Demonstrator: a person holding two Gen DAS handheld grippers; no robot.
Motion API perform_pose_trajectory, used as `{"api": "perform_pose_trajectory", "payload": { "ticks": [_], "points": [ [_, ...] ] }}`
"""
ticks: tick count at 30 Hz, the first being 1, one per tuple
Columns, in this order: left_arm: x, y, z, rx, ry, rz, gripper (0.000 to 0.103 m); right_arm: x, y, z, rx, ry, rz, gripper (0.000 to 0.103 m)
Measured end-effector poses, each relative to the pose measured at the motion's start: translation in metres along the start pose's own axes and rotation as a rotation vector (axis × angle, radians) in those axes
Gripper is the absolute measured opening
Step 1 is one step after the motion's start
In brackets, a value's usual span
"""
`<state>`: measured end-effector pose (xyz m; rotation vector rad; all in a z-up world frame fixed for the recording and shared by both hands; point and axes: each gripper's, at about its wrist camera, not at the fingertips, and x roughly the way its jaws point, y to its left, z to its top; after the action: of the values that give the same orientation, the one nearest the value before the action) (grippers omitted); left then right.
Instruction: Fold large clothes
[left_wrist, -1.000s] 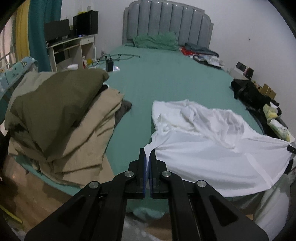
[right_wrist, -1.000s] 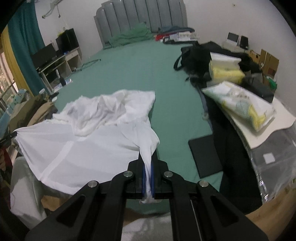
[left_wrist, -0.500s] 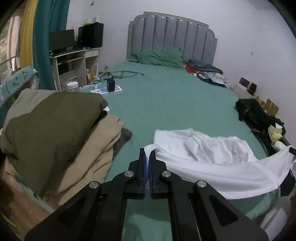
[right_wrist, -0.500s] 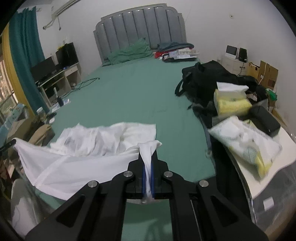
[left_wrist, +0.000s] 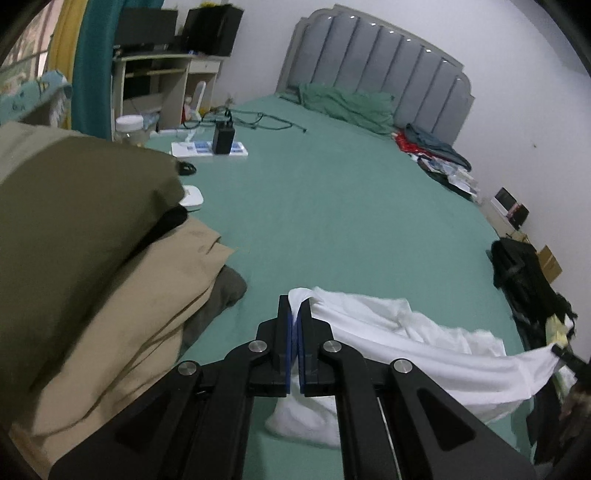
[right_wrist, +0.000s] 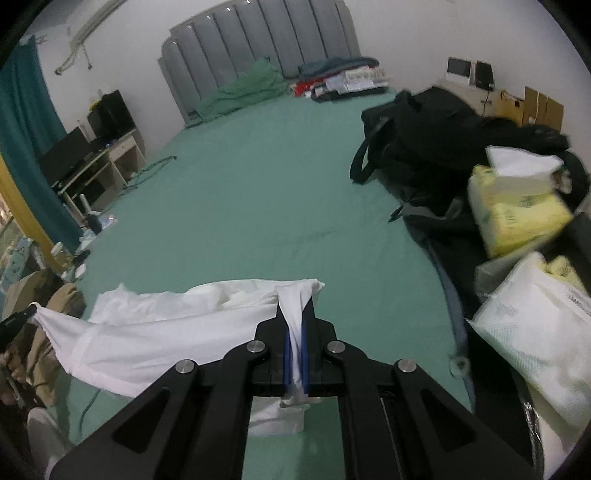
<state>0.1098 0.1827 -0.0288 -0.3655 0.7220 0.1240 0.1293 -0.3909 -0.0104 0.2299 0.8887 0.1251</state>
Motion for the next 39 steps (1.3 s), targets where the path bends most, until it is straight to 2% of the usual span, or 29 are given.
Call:
{"api": "perform_pose_trajectory", "payload": {
  "ticks": [8, 12, 14, 16, 17, 18, 19, 22, 23, 25, 27, 29, 32, 35, 39],
  "points": [
    [0.082, -0.010, 0.019, 0.017, 0.073, 0.064, 0.003, 0.083, -0.021, 0.025, 0.088, 0.080, 0.006, 0.005],
    [0.118, -0.010, 0.021, -0.001, 0.133, 0.089, 0.003, 0.116, -0.020, 0.029, 0.060, 0.118, -0.021, 0.006],
    [0.133, -0.006, 0.021, -0.021, 0.183, 0.092, 0.003, 0.126, -0.019, 0.030, 0.040, 0.136, -0.031, 0.010],
    [0.140, -0.001, 0.019, -0.064, 0.206, 0.107, 0.015, 0.129, -0.021, 0.029, 0.019, 0.143, -0.081, 0.029],
    [0.141, 0.002, 0.018, -0.073, 0.204, 0.119, 0.031, 0.128, -0.023, 0.028, 0.020, 0.138, -0.109, 0.036],
    [0.136, 0.004, 0.017, -0.082, 0.186, 0.132, 0.044, 0.124, -0.027, 0.028, 0.036, 0.125, -0.130, 0.051],
    [0.130, 0.005, 0.017, -0.084, 0.173, 0.137, 0.046, 0.118, -0.031, 0.029, 0.050, 0.111, -0.148, 0.055],
    [0.103, -0.003, 0.015, -0.033, 0.122, 0.154, 0.050, 0.086, -0.030, 0.034, 0.036, 0.032, -0.231, 0.055],
    [0.094, -0.009, 0.012, -0.005, 0.110, 0.149, 0.050, 0.072, -0.023, 0.035, 0.013, -0.007, -0.232, 0.055],
    [0.074, -0.032, 0.001, 0.092, 0.100, 0.106, 0.050, 0.046, 0.005, 0.028, -0.077, -0.082, -0.175, 0.055],
    [0.062, -0.054, -0.013, 0.186, 0.110, 0.066, 0.050, 0.035, 0.040, 0.016, -0.211, -0.104, -0.126, 0.055],
    [0.049, -0.077, -0.032, 0.278, 0.105, 0.061, 0.050, 0.034, 0.082, -0.004, -0.368, -0.080, -0.070, 0.055],
    [0.038, -0.090, -0.050, 0.310, 0.084, 0.069, 0.050, 0.039, 0.125, -0.034, -0.485, -0.026, 0.035, 0.055],
    [0.033, -0.098, -0.067, 0.291, 0.117, -0.019, 0.050, 0.041, 0.165, -0.070, -0.664, 0.027, 0.101, 0.055],
    [0.034, -0.130, -0.096, 0.426, 0.172, -0.119, 0.050, 0.045, 0.184, -0.098, -0.787, 0.072, 0.127, 0.055]
  ]
}}
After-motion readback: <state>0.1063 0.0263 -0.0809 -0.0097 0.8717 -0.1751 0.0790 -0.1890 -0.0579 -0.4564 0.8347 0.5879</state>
